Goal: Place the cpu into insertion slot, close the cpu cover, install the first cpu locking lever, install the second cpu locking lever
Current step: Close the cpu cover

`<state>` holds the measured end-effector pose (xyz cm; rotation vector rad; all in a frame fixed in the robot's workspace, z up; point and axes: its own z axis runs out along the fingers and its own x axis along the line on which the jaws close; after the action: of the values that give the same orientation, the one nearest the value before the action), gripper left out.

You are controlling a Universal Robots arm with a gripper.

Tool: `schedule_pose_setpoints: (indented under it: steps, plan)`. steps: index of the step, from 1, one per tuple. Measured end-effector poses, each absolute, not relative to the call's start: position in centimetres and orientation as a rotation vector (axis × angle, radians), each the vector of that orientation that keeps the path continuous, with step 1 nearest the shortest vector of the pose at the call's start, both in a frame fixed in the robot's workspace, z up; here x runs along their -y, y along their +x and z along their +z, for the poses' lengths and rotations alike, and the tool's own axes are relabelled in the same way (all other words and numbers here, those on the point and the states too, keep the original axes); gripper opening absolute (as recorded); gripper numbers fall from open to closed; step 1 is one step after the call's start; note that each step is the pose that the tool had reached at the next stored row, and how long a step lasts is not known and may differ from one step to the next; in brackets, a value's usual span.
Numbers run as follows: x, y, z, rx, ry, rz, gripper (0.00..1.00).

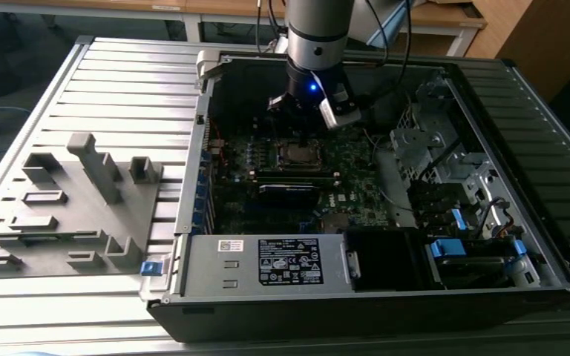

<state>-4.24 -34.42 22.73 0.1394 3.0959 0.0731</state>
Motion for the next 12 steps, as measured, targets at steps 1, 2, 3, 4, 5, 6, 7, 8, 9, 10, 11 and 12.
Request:
schedule_pose_setpoints:
  steps: [1, 2, 3, 4, 5, 6, 7, 8, 9, 10, 11, 12]
  plan:
    - [34.49, -4.24, 22.73, -3.096, 0.139, 0.073, 0.11]
    - [34.52, -4.25, 22.73, -3.096, 0.139, 0.073, 0.11]
    - [34.54, -4.25, 22.73, -3.096, 0.14, 0.073, 0.11]
    - [34.55, -4.24, 22.73, -3.096, 0.14, 0.073, 0.11]
    - [34.55, -4.24, 22.73, -3.096, 0.139, 0.073, 0.11]
    - [34.56, -4.24, 22.75, -3.096, 0.139, 0.073, 0.11]
    - [34.57, -4.25, 22.81, -3.096, 0.139, 0.073, 0.11]
    - [34.56, -4.25, 22.88, -3.096, 0.139, 0.073, 0.11]
    - [34.56, -4.24, 22.98, -3.096, 0.139, 0.073, 0.11]
    - [34.56, -4.24, 23.05, -3.096, 0.139, 0.073, 0.11]
    - [34.56, -4.24, 23.05, -3.096, 0.139, 0.074, 0.11]
    - [34.56, -4.24, 23.05, -3.096, 0.139, 0.074, 0.11]
